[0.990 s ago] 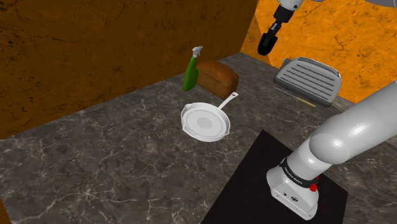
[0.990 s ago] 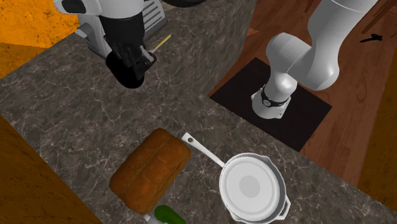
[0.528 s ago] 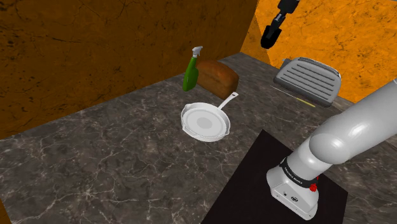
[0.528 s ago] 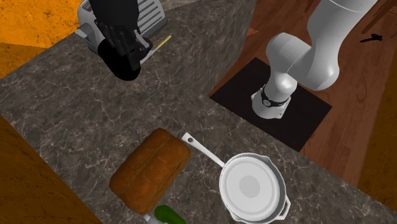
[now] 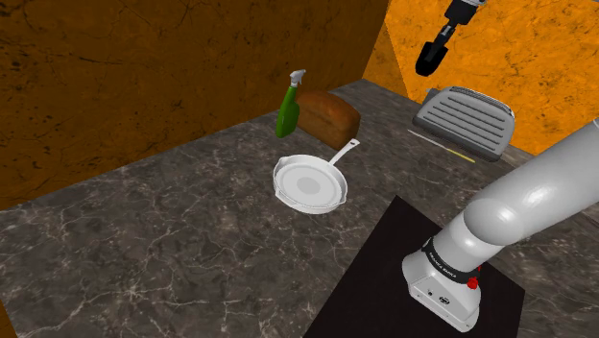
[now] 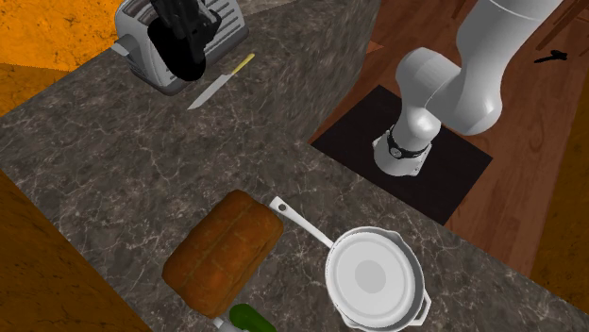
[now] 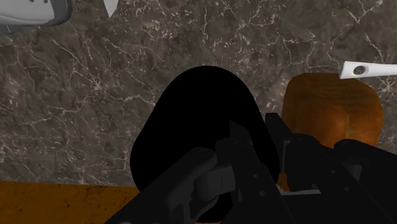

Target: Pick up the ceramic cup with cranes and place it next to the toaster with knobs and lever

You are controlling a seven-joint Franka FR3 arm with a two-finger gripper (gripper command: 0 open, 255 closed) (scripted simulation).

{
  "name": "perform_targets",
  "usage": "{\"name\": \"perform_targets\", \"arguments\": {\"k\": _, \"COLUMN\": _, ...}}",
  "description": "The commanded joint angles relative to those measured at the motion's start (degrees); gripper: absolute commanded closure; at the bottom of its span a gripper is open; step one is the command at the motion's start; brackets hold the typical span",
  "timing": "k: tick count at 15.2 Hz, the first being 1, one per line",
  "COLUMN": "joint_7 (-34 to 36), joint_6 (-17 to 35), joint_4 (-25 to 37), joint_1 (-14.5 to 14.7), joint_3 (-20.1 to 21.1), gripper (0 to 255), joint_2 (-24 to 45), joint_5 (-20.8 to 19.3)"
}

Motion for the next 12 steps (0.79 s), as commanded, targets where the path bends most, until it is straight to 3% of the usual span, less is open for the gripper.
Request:
{"name": "perform_targets", "arguments": {"k": 1, "joint_7": -3.1, "joint_6": -0.2, "joint_4": 0.8, "joint_1": -1.0, "joint_3": -1.9, "gripper": 255, "joint_2": 0.5, "joint_5": 0.3}}
{"name": "perform_targets", "arguments": {"k": 7, "joint_7": -12.7, "joint_6": -1.2, "joint_4": 4.8, "joint_1": -4.2, "joint_3": -8.0, "gripper": 255, "joint_2": 4.2, "joint_5": 2.7}}
{"name": "perform_targets", "arguments": {"k": 12, "joint_7": -21.8, "joint_6": -2.6, "joint_4": 10.3, "joint_1": -7.7, "joint_3": -13.4, "gripper": 255, "joint_2": 9.8, "joint_5": 7.0}}
